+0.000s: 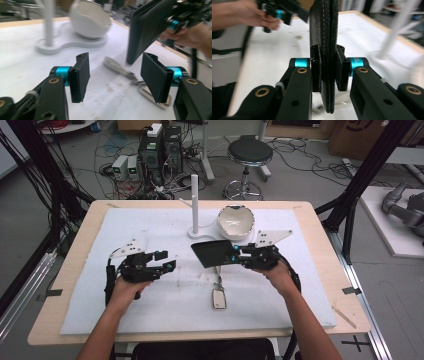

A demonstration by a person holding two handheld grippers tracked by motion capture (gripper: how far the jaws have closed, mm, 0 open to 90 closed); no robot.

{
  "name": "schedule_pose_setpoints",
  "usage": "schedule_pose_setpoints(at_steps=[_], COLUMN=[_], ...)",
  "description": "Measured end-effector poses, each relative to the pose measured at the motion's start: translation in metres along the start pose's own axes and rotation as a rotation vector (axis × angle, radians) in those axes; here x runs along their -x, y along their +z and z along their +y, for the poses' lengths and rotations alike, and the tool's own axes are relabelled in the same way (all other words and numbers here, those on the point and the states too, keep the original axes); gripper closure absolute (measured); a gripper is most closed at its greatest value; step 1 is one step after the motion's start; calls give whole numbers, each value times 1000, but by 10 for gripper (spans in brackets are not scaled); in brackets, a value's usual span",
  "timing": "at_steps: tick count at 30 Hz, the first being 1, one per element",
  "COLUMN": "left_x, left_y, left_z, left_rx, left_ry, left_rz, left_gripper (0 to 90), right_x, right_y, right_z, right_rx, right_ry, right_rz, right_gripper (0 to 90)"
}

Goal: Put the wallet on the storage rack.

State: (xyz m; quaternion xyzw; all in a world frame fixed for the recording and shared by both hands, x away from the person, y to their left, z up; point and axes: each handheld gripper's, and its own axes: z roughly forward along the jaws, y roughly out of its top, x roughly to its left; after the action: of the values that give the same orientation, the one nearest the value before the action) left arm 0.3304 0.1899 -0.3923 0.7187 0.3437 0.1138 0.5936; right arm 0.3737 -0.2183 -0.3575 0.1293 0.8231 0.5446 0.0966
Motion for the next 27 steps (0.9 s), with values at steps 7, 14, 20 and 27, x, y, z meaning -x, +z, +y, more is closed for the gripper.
schedule_pose_setpoints(at_steps=[7,14,20,27], left_x=[-18,-30,-31,-33], left_y=[-23,-29,-25,-24], left_z=[-1,-9,-12,-13], left_rx=[10,6,1,4], left_ry=[26,-17,-40,-67], left_rz=[191,236,216,203], left_gripper=[255,209,210,210], right_x=[22,39,54,70], right_y=[-30,-47,-51,-45], right_z=[11,20,24,26], right_rx=[-7,-38,-65,-127], right_ry=[-5,-27,-48,-97], right_rz=[-137,-245,-338,-439], right_gripper=[794,794,793,792])
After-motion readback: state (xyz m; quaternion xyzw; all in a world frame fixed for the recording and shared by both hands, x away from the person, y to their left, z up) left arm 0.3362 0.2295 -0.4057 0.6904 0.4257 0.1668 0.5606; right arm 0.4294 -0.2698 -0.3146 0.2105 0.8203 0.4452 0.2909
